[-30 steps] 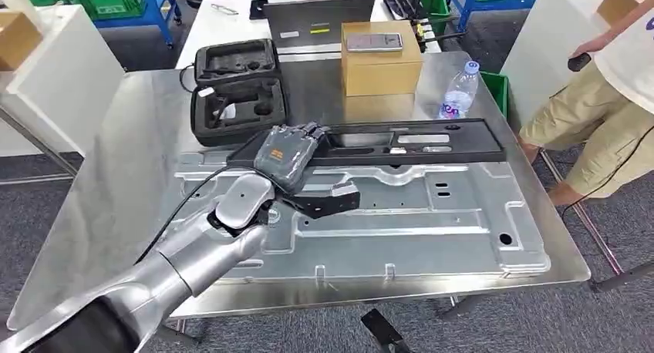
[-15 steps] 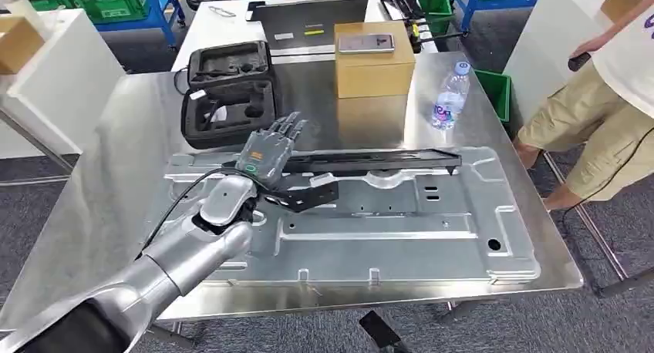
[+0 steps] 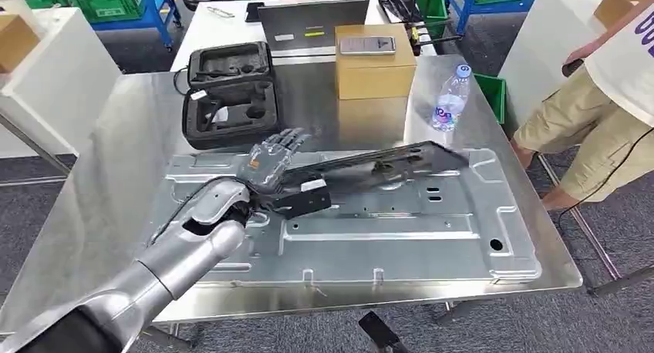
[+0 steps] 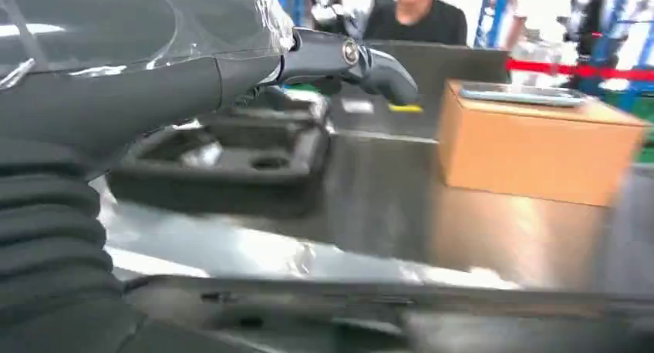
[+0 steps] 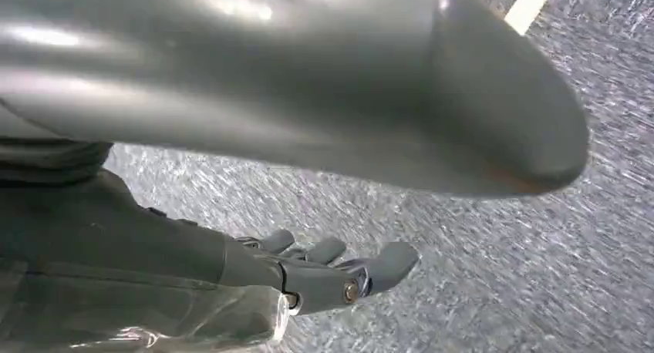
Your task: Take the parts from the cabinet and place them on the table.
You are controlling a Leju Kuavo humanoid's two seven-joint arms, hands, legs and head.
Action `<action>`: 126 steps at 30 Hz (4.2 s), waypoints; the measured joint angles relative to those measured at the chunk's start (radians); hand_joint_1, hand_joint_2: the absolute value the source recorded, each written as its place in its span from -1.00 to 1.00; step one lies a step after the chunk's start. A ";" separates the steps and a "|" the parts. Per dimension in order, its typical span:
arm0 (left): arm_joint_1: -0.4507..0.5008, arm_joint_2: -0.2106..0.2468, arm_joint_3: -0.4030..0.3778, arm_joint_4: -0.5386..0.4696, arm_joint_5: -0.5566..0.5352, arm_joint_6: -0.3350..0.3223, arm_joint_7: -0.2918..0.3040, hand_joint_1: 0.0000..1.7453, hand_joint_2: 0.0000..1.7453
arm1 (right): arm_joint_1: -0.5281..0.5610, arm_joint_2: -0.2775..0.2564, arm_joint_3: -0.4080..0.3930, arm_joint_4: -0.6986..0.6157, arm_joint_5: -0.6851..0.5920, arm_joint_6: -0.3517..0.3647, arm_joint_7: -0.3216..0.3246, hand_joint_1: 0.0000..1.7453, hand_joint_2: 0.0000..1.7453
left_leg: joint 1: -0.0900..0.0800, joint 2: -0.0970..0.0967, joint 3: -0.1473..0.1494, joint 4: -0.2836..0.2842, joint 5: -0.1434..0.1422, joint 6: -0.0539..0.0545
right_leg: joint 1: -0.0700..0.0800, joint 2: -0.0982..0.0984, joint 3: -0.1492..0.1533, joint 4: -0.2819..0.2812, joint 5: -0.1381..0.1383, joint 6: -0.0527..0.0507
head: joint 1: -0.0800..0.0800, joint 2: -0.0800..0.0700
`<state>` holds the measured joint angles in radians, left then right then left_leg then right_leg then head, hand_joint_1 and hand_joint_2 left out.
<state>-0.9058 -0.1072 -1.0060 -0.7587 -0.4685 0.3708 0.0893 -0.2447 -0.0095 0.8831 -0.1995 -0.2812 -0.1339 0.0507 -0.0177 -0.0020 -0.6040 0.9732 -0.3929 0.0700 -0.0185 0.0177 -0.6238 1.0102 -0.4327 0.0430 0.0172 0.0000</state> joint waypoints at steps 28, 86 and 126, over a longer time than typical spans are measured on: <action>0.016 0.013 -0.021 -0.229 0.052 -0.046 0.007 -1.00 -1.00 | 0.024 -0.012 0.000 0.000 -0.036 0.000 -0.016 -1.00 -1.00 | -0.003 -0.004 0.017 -0.006 -0.012 -0.021 | -0.009 -0.007 0.018 -0.016 0.007 -0.005 | -0.005 0.000; 0.100 0.048 -0.062 -0.479 0.050 -0.102 -0.009 -1.00 -1.00 | 0.064 -0.039 -0.001 0.000 -0.064 0.000 -0.031 -1.00 -1.00 | 0.014 0.001 -0.080 0.285 -0.148 -0.047 | 0.000 -0.013 0.024 -0.027 0.015 -0.027 | -0.007 0.000; 0.339 -0.048 -0.113 -0.155 0.277 -0.249 -0.257 -1.00 -1.00 | 0.071 -0.031 -0.001 0.000 -0.064 0.000 -0.021 -1.00 -1.00 | 0.000 0.006 0.104 -0.068 -0.018 -0.004 | -0.010 -0.013 -0.002 -0.038 0.037 0.015 | -0.006 0.000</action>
<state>-0.5669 -0.1548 -1.1185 -0.9141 -0.1911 0.1217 -0.1679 -0.1738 -0.0408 0.8820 -0.1999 -0.3452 -0.1343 0.0294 -0.0180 0.0041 -0.4998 0.9054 -0.4108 0.0662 -0.0290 0.0049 -0.6261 0.9720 -0.3957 0.0578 0.0111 0.0000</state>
